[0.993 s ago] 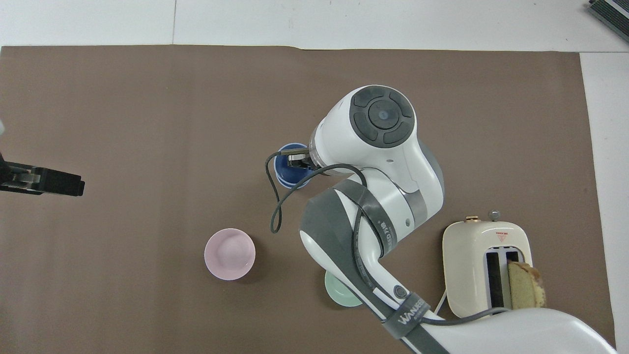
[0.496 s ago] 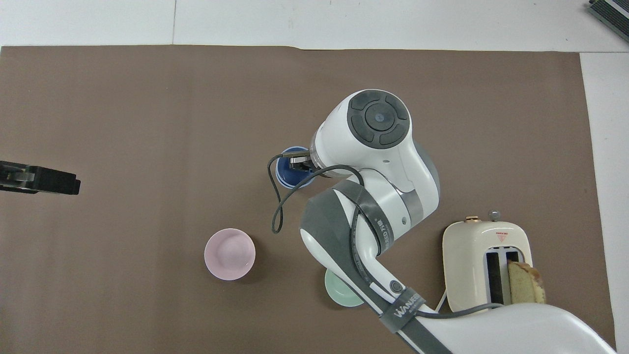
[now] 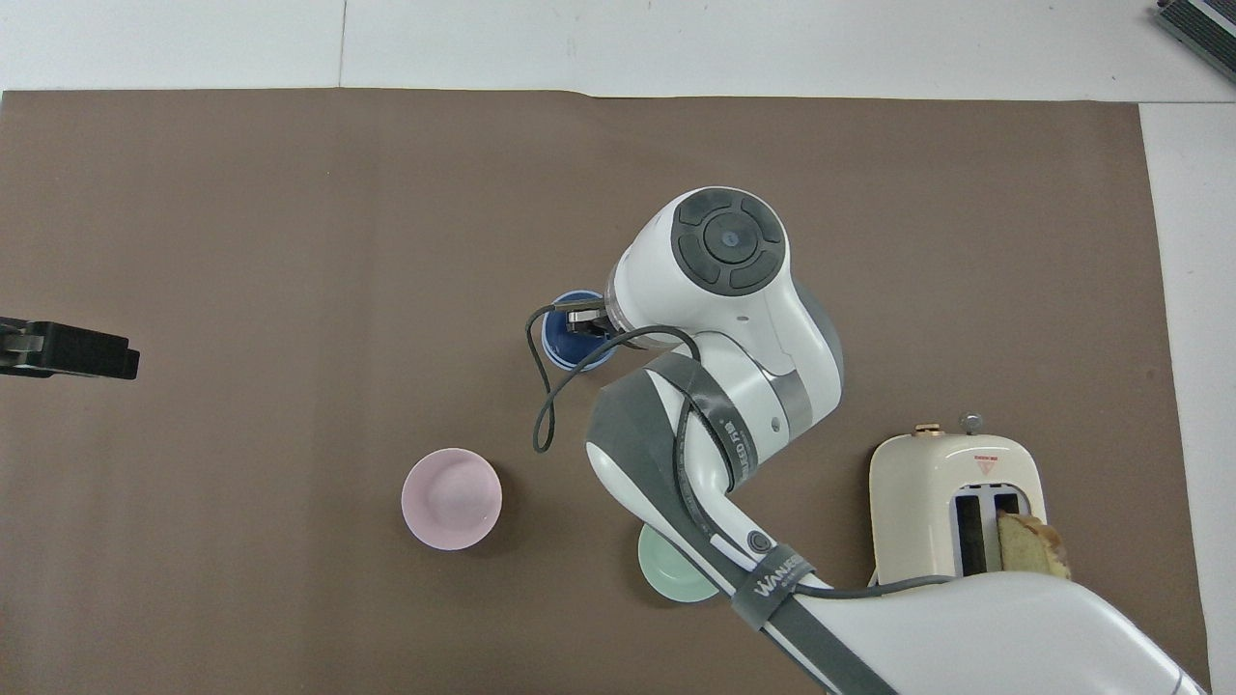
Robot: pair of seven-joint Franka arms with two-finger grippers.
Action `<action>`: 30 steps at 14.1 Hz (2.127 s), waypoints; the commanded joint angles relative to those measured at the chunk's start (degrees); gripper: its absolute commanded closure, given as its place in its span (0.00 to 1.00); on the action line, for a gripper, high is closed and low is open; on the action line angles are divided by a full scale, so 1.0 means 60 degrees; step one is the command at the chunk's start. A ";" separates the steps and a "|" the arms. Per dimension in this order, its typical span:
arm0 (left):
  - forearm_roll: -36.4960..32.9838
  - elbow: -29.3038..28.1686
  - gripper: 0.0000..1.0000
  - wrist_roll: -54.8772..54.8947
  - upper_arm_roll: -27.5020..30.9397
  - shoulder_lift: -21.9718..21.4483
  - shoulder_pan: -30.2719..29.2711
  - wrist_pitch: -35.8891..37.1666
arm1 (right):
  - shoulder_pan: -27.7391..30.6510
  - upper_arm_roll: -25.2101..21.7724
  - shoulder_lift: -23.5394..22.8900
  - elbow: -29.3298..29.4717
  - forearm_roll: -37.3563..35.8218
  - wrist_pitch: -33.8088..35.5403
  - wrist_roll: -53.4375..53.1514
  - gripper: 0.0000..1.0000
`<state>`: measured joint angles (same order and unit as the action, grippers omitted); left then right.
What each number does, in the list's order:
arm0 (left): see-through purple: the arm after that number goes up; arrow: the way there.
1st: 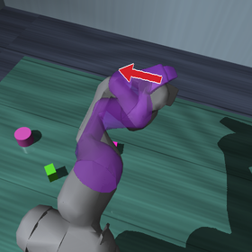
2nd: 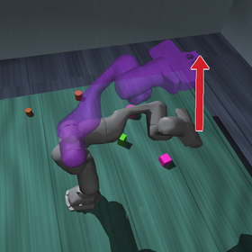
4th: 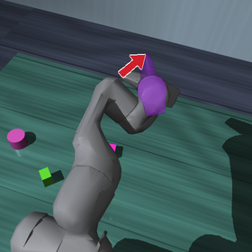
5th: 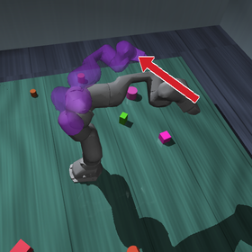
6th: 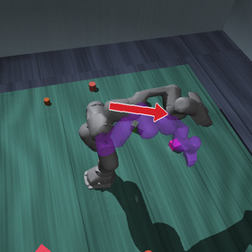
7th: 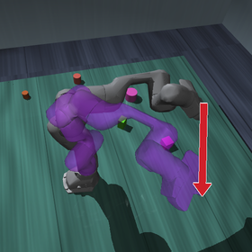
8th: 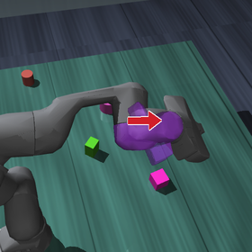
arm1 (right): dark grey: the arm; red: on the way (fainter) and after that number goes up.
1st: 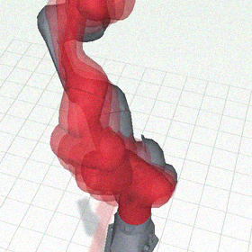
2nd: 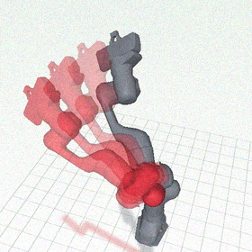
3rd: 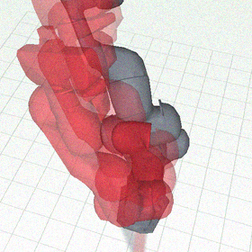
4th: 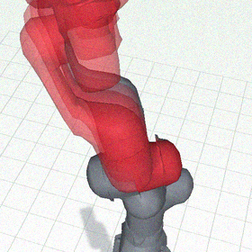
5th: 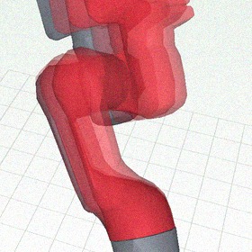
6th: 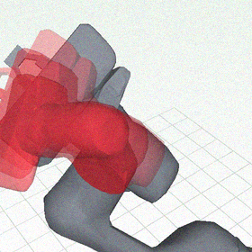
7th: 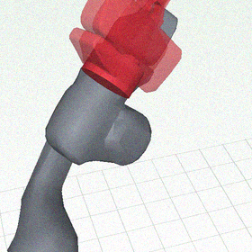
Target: Stack blue cups with both arms
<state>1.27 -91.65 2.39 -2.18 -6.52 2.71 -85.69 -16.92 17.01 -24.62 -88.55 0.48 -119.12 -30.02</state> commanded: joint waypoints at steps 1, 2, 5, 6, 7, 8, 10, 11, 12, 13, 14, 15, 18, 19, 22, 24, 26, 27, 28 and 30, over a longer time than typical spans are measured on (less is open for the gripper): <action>0.0110 -0.0004 0.00 0.0041 -0.0075 -0.0086 -0.0115 -0.0059 | 0.0051 0.0095 -0.0043 -0.0052 -0.0198 -0.0200 -0.0211 0.93; 0.0067 0.0040 0.00 0.0056 -0.0090 -0.0071 -0.0115 -0.0044 | 0.0051 0.0095 -0.0043 -0.0052 -0.0198 -0.0186 -0.0211 0.72; 0.0095 -0.0018 0.00 0.0100 -0.0105 -0.0100 -0.0114 -0.0088 | 0.0051 0.0095 -0.0057 -0.0066 -0.0198 -0.0200 -0.0225 0.46; 0.0110 -0.0062 0.00 0.0129 -0.0105 -0.0130 -0.0115 -0.0044 | 0.0051 0.0095 -0.0057 -0.0052 -0.0198 -0.0200 -0.0225 0.42; 0.0110 -0.0106 0.00 0.0129 -0.0105 -0.0144 -0.0115 -0.0044 | 0.0037 0.0095 -0.0043 -0.0052 -0.0198 -0.0200 -0.0240 0.37; 0.0110 -0.0135 0.00 0.0129 -0.0090 -0.0144 -0.0129 -0.0058 | 0.0037 0.0095 -0.0043 -0.0037 -0.0198 -0.0186 -0.0313 0.34; 0.0110 -0.0165 0.00 0.0115 -0.0075 -0.0101 -0.0129 -0.0102 | 0.0065 0.0051 0.0001 0.0080 -0.0358 0.0077 -0.0386 0.30; 0.0110 -0.0194 0.00 0.0071 -0.0090 -0.0101 -0.0115 -0.0117 | 0.0168 0.0080 0.0074 0.0095 -0.0402 0.0179 -0.0343 0.26; 0.0110 -0.0194 0.00 0.0070 -0.0090 -0.0115 -0.0115 -0.0117 | 0.0299 0.0051 0.0219 0.0167 -0.0403 0.0456 -0.0270 0.13; 0.0110 -0.0209 0.00 0.0085 -0.0076 -0.0115 -0.0115 -0.0117 | 0.0445 0.0022 0.0395 0.0342 -0.0417 0.0952 -0.0226 0.00; 0.0110 -0.0209 0.00 0.0085 -0.0090 -0.0115 -0.0115 -0.0117 | 0.0722 0.0022 0.0585 0.0518 -0.0475 0.1421 -0.0037 0.00; 0.0110 -0.0209 0.00 0.0100 -0.0090 -0.0115 -0.0115 -0.0117 | 0.1073 0.0022 0.0790 0.0665 -0.0577 0.1904 0.0342 0.00; 0.0110 -0.0209 0.00 0.0100 -0.0090 -0.0115 -0.0114 -0.0117 | 0.2012 0.0007 0.1114 0.0943 -0.0608 0.3019 0.1894 0.00; 0.0110 -0.0209 0.00 0.0100 -0.0090 -0.0115 -0.0115 -0.0117 | 0.2275 -0.0007 0.1245 0.1147 -0.0622 0.3298 0.2087 0.00; 0.0110 -0.0194 0.00 0.0071 -0.0090 -0.0101 -0.0071 -0.0117 | 0.3153 0.0007 0.1816 0.1193 -0.0593 0.4044 0.2846 0.00; 0.0038 -0.0092 0.00 0.0070 -0.0148 -0.0071 0.0017 -0.0073 | 0.3653 -0.0022 0.2196 0.1194 -0.0607 0.4413 0.3406 0.00; 0.0037 -0.0077 0.00 0.0100 -0.0178 -0.0071 0.0017 -0.0102 | 0.4034 -0.0139 0.2315 0.1208 -0.0680 0.4647 0.3801 0.00; 0.0037 -0.0077 0.00 0.0114 -0.0178 -0.0071 0.0017 -0.0102 | 0.4210 -0.0168 0.2461 0.1208 -0.0870 0.4721 0.4223 0.00; 0.0037 -0.0077 0.00 0.0100 -0.0178 -0.0071 0.0017 -0.0102 | 0.4371 -0.0183 0.2564 0.1208 -0.1031 0.4736 0.4634 0.00; 0.0052 -0.0077 0.00 0.0027 -0.0178 -0.0071 0.0003 -0.0102 | 0.4723 -0.0212 0.2710 0.1208 -0.1062 0.4780 0.4872 0.00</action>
<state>1.33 -91.85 2.41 -3.37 -6.49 2.71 -85.77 9.57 15.42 -9.74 -80.96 -4.92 -91.27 -3.00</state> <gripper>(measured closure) 0.000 0.000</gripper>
